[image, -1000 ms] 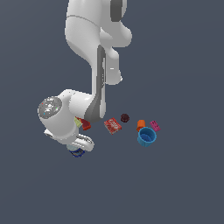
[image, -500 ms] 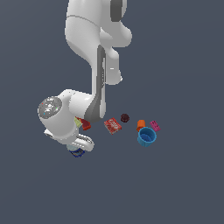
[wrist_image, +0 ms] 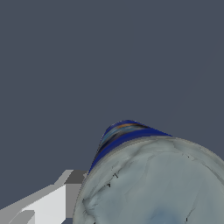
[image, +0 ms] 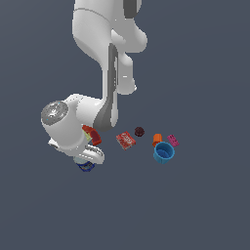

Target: Pick up a designated object from a clutter of objects.

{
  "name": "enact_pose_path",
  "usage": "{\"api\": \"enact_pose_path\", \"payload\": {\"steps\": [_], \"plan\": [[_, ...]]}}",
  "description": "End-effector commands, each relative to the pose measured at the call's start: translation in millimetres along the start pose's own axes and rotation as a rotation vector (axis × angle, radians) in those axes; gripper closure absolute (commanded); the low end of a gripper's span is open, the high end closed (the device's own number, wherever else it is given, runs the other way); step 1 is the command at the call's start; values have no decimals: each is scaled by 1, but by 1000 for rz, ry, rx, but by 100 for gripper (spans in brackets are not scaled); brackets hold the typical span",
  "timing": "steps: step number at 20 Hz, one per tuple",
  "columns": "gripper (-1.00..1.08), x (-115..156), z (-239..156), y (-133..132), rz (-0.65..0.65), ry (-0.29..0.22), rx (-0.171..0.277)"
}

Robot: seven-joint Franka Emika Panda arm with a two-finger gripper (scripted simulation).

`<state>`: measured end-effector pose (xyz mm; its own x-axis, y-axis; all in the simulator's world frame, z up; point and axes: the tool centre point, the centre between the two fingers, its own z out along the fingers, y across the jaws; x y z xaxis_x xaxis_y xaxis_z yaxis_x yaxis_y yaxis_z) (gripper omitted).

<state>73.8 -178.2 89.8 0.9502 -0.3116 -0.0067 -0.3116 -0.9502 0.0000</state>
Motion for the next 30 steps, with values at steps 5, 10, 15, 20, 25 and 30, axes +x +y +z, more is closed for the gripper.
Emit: {"api": "enact_pose_path", "payload": {"steps": [5,10,15,20,25,30], "plan": [[108,-16,-35,7,0,5,1],[108,-37,-72,15,1,5,2],[108,-59,-114,24,1,5,2],[108,-82,-157,34,1,5,2],[108,-107,-204,44,1,6,2],[108,-132,-254,55,2,6,1]]}}
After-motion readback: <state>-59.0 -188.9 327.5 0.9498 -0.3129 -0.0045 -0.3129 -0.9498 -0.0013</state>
